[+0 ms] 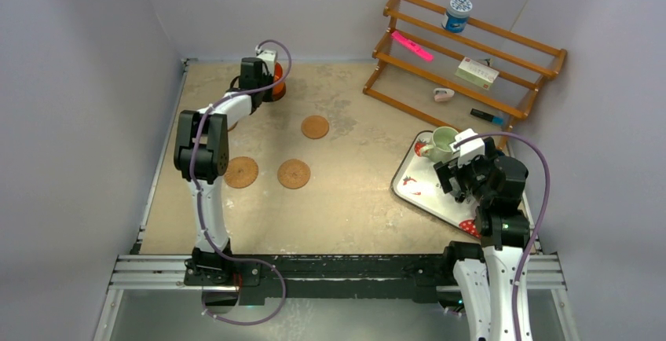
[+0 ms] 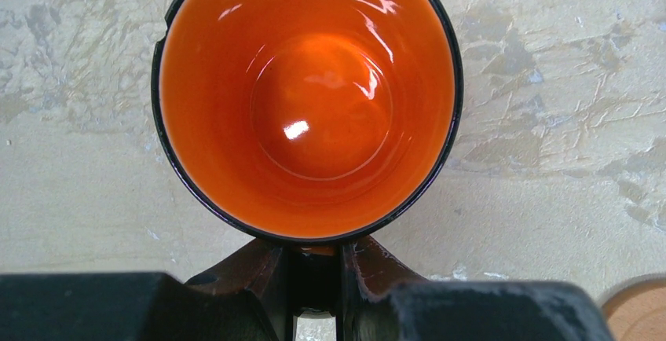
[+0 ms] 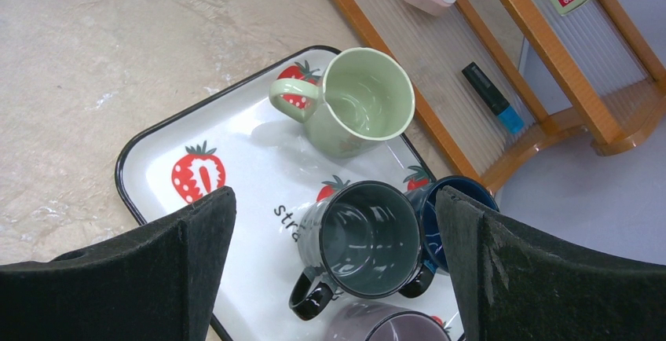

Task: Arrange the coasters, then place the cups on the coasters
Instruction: Place the cup on the coaster.

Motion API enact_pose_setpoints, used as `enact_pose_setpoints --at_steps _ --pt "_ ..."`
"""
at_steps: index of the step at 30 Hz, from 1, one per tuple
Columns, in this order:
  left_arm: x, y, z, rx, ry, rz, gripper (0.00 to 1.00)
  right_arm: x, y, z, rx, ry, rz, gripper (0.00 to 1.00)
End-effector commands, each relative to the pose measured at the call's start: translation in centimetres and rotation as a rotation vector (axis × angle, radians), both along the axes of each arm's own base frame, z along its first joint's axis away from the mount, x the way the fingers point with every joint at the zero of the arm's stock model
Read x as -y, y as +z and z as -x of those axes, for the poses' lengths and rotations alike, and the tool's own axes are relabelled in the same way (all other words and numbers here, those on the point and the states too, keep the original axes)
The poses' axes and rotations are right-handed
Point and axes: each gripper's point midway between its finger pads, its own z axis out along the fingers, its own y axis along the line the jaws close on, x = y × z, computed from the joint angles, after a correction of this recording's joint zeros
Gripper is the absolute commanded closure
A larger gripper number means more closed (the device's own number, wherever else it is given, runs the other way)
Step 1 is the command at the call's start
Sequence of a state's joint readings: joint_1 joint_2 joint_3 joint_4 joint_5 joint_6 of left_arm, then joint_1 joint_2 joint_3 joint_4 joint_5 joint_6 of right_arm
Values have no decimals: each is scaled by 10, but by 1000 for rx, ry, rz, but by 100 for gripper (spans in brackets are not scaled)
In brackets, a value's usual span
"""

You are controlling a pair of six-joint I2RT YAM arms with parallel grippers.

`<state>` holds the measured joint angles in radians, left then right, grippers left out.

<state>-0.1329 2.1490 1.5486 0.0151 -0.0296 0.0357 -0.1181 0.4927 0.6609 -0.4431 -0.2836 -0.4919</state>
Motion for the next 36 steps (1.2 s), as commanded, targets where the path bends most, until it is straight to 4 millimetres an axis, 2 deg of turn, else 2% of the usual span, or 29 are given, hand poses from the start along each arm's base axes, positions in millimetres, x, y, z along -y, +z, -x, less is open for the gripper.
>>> enact_pose_setpoints --at_steps 1,26,28,36 --pt "-3 45 -27 136 39 31 100 -6 -1 -1 7 35 -4 1" --pt "-6 35 -28 82 80 41 100 -7 -2 1 3 46 -1 1" --pt "-7 30 -22 51 84 39 100 -7 -3 1 1 46 -2 1" --pt "-6 30 -20 32 87 51 100 -7 -2 1 3 48 -1 1"
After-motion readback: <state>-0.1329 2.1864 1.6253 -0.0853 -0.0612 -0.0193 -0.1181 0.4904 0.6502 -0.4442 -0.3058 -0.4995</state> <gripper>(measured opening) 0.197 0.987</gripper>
